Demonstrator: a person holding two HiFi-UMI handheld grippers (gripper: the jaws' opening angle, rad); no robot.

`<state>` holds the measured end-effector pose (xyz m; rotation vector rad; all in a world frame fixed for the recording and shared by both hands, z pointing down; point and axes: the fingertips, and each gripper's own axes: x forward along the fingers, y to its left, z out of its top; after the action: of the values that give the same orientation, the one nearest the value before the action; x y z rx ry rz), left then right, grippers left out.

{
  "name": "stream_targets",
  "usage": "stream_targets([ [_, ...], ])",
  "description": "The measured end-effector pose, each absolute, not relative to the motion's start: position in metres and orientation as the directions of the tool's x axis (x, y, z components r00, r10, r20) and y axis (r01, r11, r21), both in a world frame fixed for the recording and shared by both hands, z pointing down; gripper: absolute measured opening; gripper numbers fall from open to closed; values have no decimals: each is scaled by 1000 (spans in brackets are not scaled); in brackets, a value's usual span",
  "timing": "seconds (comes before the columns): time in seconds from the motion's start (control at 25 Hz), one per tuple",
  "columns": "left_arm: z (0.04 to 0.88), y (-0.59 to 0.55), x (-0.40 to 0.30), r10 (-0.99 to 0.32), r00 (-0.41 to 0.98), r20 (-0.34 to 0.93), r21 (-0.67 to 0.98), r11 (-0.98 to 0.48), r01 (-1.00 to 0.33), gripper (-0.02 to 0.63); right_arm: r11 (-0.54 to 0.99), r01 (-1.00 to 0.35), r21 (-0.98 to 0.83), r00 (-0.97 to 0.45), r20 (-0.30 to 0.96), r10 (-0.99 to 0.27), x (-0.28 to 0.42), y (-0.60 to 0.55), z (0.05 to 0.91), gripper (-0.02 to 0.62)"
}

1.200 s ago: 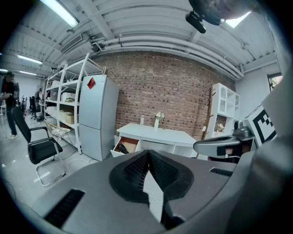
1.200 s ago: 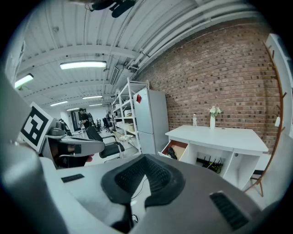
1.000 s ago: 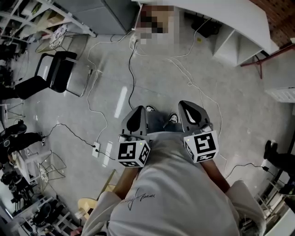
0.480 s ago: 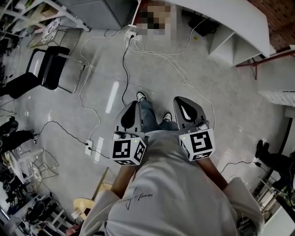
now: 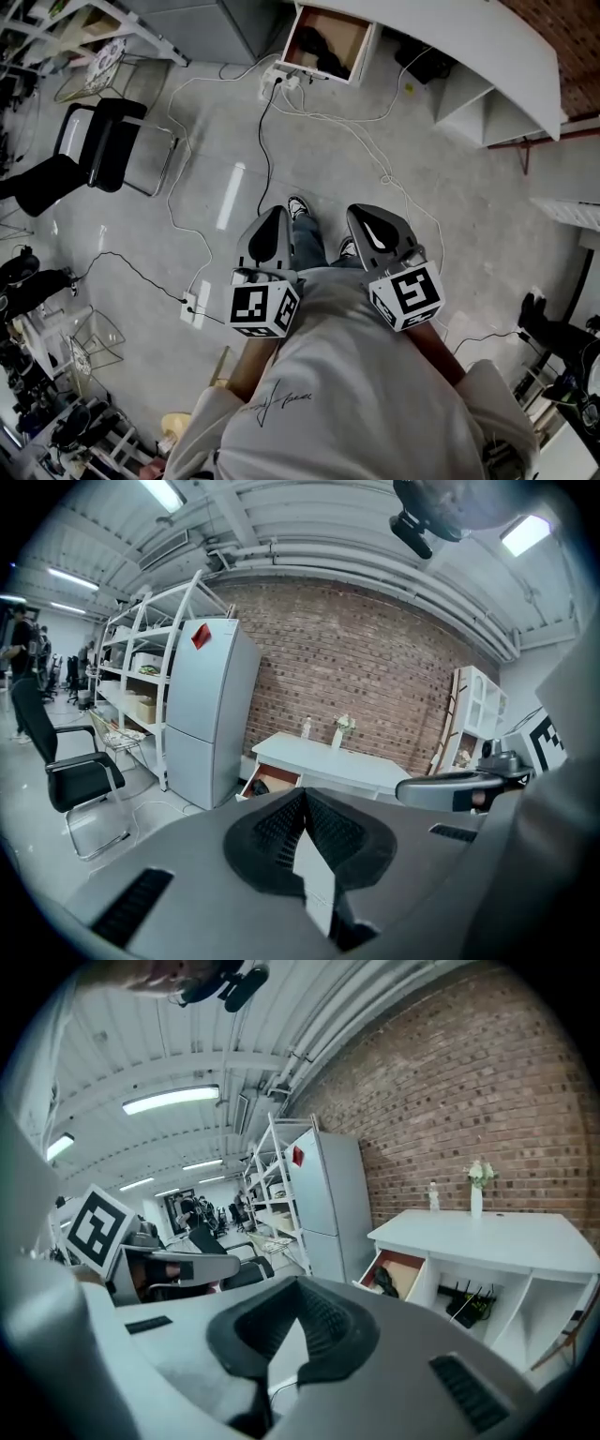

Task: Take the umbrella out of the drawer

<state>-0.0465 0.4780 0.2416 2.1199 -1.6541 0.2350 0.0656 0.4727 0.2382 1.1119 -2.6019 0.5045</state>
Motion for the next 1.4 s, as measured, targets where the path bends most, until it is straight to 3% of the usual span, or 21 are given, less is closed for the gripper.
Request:
stream_targets([
  [0.36,231,410,-98,-870,329,367,257,-245,-935,17,652,-729,-209,-683,283,-673,6,408,216,12],
  [0.88,230,359,-149,-831,421,364,240,-353,-904,17,622,-761,-183,-643,329,-691,-52,358,220,12],
  [1.4,241,312,-134,-774,506,381,259,-436,-862,17,610,-757,-234,-653,312,-690,-58,313,231,12],
])
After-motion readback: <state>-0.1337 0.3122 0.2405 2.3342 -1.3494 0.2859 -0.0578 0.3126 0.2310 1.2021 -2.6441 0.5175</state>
